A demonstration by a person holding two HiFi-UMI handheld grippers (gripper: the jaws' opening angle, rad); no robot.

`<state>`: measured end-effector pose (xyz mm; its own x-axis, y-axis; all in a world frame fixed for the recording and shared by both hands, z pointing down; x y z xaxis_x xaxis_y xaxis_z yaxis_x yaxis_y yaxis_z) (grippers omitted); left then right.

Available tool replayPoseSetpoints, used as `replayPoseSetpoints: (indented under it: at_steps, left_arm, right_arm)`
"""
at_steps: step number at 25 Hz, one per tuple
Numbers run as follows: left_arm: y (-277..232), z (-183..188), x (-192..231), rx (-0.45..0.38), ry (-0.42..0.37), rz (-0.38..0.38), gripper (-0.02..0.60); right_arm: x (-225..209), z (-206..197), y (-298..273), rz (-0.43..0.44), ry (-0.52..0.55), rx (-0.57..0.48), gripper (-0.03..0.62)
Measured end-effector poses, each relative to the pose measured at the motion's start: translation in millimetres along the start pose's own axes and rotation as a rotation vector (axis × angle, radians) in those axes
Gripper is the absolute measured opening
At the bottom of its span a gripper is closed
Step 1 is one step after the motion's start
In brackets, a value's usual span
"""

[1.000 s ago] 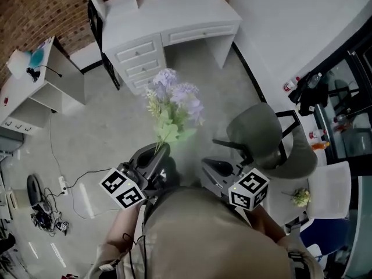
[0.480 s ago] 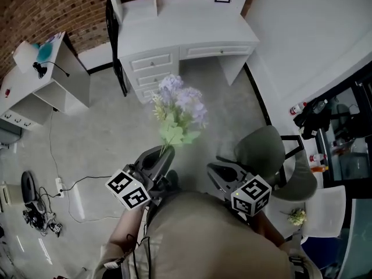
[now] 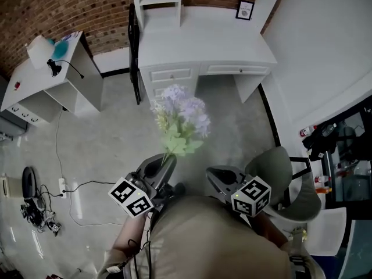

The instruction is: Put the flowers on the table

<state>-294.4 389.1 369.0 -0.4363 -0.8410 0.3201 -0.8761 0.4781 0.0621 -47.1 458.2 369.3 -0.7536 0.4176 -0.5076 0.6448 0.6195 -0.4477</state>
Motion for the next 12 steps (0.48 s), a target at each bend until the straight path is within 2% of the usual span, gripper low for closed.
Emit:
replayPoseSetpoints:
  at_steps: [6,12]
  left_arm:
    - [14.7,4.7,22.2,-0.037,-0.007,0.031,0.012]
    - [20.1,1.1,29.7,-0.043,0.007,0.056,0.012]
  right_arm:
    - [12.6,9.7,-31.0,0.0,0.089,0.061,0.021]
    - [11.2,13.6,-39.6,0.004,0.077,0.069,0.021]
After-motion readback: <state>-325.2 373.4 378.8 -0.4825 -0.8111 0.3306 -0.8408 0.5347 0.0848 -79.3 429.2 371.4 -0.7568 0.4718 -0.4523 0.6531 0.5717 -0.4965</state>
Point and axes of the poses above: the fingertips, and each gripper's own axes: y backward along the fingers, x to its left, z out of its top, the point moved 10 cm from there along y, backward along the fingers, and after that the axes turned 14 degrees about -y, right-handed, at the moved point
